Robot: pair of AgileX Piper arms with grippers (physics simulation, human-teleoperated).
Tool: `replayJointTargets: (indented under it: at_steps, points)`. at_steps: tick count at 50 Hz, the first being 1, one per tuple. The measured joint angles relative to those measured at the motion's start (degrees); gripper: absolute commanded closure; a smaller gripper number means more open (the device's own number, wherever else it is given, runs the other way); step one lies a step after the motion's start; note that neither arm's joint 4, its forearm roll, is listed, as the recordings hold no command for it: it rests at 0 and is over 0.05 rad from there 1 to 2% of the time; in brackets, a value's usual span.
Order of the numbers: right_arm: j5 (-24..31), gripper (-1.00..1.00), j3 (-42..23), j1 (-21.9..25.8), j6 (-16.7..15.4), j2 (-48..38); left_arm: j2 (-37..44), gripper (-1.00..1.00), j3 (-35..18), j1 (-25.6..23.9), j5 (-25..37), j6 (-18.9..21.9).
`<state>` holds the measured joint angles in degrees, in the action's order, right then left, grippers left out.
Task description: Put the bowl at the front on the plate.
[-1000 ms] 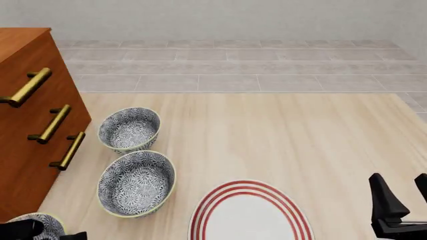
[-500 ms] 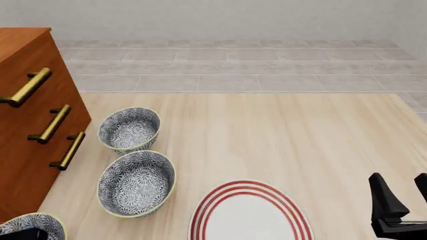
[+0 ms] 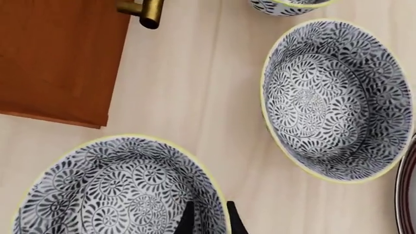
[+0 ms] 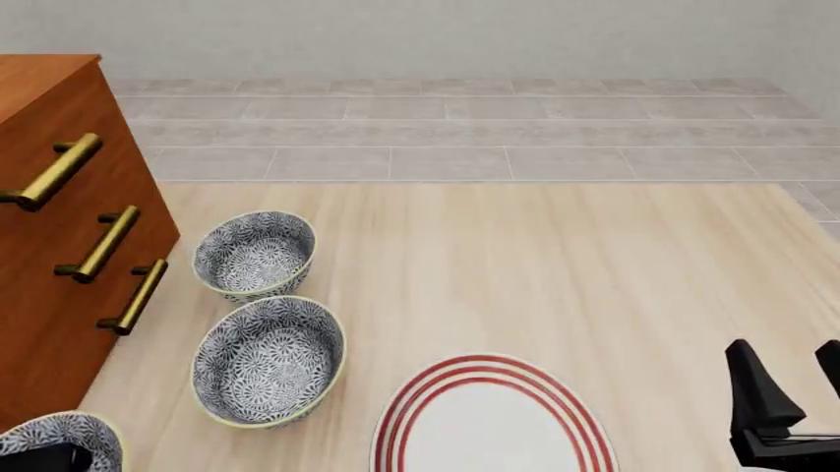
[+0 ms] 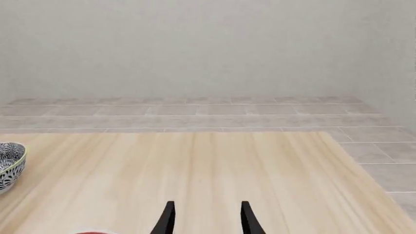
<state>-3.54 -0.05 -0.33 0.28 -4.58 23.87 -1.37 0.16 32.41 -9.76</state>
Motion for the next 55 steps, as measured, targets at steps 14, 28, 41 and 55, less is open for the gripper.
replayJointTargets:
  at_steps: [14, 28, 41, 55]
  points:
    - [0.3, -1.0, 0.0, -0.2, 0.2, 0.4, 1.9, 1.0, -4.1, 0.8, -2.0, 4.6]
    - [0.2, -1.0, 0.0, -0.2, 0.2, 0.4, 0.9, 1.0, -8.9, -1.1, 0.0, 9.2]
    - [0.2, -1.0, 0.0, -0.2, 0.3, 0.4, -2.9, 1.0, -18.2, -2.3, 7.5, 14.7]
    - [0.1, -1.0, 0.0, -0.3, 0.4, 0.4, -3.3, 1.0, -29.4, -6.6, 11.4, 20.2]
